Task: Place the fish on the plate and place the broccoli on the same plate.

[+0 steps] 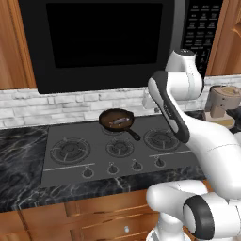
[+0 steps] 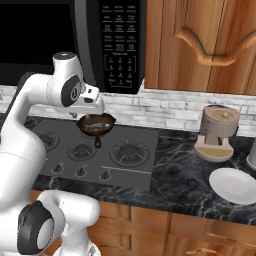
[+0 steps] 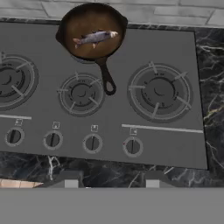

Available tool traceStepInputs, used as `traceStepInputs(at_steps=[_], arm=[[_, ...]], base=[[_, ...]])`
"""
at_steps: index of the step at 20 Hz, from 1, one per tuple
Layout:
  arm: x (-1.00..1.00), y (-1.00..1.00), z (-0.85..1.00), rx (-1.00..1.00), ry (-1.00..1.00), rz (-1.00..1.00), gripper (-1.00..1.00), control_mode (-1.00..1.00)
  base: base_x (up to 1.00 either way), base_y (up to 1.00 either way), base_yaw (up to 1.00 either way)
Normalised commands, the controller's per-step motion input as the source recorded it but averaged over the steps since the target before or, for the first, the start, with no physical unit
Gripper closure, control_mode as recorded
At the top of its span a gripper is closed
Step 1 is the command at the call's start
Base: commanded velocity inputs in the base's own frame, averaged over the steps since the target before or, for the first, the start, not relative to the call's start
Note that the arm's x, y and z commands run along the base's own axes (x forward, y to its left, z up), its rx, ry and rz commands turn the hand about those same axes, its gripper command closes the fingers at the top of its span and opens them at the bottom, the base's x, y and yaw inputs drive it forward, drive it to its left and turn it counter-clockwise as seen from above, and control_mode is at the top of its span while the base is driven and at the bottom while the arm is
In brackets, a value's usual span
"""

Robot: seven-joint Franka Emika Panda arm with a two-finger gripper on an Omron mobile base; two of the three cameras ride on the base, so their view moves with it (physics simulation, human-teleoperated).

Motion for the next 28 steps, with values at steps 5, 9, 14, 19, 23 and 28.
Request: traceStepInputs(at_steps=[5,9,14,19,23,28], arm=[[0.0,0.09,-0.15,0.0,-0.01,-0.08,-1.0,-1.0],[0.01,0.36,-0.41,0.0,0.0,-0.19,-1.0,-1.0],[0.24,0.34,-0.56,-0.02,0.0,-0.21,-1.0,-1.0],[0.61,0.09,-0.54,-0.05,-0.03,-0.14,-1.0,-1.0],[0.63,0.11,-0.55,-0.03,-0.11,-0.11,-1.0,-1.0],[0.67,0.26,-0.09,0.0,-0.09,-0.07,-1.0,-1.0]], base=[[0.0,0.0,0.0],[0.0,0.0,0.0],[0.0,0.0,0.0],[0.0,0.0,0.0],[0.0,0.0,0.0],[0.0,0.0,0.0]])
